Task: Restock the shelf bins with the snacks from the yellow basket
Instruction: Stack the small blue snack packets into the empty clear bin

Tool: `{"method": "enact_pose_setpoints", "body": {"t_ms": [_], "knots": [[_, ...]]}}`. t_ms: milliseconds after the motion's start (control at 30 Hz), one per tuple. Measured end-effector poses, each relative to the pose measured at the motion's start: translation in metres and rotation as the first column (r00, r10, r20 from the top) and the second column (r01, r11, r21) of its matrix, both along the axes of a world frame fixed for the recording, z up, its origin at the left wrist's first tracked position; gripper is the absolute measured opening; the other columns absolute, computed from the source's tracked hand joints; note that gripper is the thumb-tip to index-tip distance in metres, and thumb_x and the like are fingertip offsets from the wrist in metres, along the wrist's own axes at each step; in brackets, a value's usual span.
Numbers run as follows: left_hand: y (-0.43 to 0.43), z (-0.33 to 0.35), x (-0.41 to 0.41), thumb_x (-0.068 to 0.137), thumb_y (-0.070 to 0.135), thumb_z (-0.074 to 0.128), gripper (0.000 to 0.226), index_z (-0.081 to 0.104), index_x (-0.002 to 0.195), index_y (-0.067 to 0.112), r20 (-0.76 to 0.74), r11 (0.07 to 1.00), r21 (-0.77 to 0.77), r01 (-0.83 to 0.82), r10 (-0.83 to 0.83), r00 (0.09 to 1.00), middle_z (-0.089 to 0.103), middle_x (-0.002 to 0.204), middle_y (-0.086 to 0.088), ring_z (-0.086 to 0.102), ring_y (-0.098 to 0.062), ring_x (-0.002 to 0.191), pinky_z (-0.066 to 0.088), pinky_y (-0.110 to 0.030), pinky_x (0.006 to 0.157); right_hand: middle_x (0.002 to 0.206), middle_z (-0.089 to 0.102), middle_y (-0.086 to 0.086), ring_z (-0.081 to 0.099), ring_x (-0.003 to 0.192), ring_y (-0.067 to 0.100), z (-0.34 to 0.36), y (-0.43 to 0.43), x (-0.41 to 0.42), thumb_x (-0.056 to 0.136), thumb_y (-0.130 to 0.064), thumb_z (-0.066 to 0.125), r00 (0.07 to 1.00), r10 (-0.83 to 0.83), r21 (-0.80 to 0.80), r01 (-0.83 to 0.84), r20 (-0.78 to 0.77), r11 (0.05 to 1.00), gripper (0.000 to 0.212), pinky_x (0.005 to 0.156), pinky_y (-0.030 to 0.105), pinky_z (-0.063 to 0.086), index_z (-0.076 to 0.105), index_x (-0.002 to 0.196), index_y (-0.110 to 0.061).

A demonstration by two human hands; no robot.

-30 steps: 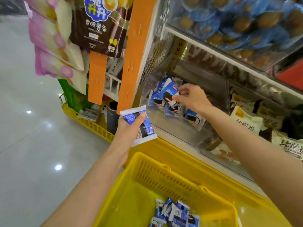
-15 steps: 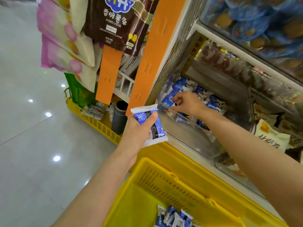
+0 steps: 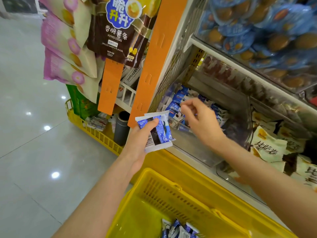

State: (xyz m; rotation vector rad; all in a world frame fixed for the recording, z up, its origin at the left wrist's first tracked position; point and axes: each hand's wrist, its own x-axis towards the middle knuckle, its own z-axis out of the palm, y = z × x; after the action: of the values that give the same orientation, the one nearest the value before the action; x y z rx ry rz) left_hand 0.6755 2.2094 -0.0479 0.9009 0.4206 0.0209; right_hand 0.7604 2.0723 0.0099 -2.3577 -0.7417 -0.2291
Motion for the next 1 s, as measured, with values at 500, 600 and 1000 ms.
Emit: {"method": "enact_pose_setpoints", "body": {"t_ms": [500, 600, 1000], "knots": [[-0.018, 0.004, -0.01, 0.087, 0.026, 0.06, 0.04, 0.049, 0.123, 0.015, -0.016, 0.99, 0.138, 0.012, -0.01, 1.0, 0.066, 0.111, -0.014, 0.065, -0.026, 0.097, 0.051, -0.046, 0.091, 0.102, 0.069, 0.005, 0.071, 0.083, 0.011, 0.01, -0.031, -0.05, 0.083, -0.019, 0.068, 0.801, 0.028, 0.451, 0.308, -0.599, 0.838, 0.025, 0.066, 0.021, 0.057, 0.052, 0.102, -0.018], [-0.025, 0.008, -0.011, 0.072, 0.039, 0.066, 0.054, 0.051, 0.119, 0.016, 0.037, 0.988, 0.116, 0.098, -0.103, 0.994, 0.068, 0.108, -0.009, 0.067, -0.022, 0.095, 0.052, -0.045, 0.09, 0.104, 0.065, 0.01, 0.072, 0.083, 0.019, 0.005, -0.033, -0.053, 0.077, -0.01, 0.074, 0.766, 0.073, 0.486, 0.327, -0.638, 0.81, 0.039, 0.062, 0.025, 0.058, 0.046, 0.099, -0.025], [-0.02, -0.01, 0.003, 0.079, 0.027, 0.071, 0.037, 0.046, 0.105, 0.026, 0.079, 0.886, 0.464, -0.009, -0.031, 0.996, 0.059, 0.093, 0.012, 0.062, 0.001, 0.073, 0.047, -0.008, 0.048, 0.076, 0.072, -0.011, 0.063, 0.058, -0.001, 0.022, -0.046, -0.038, 0.086, -0.033, 0.061, 0.874, 0.028, -0.107, -0.091, -0.485, 0.99, 0.012, 0.048, 0.009, 0.045, 0.063, 0.093, -0.023]]}}
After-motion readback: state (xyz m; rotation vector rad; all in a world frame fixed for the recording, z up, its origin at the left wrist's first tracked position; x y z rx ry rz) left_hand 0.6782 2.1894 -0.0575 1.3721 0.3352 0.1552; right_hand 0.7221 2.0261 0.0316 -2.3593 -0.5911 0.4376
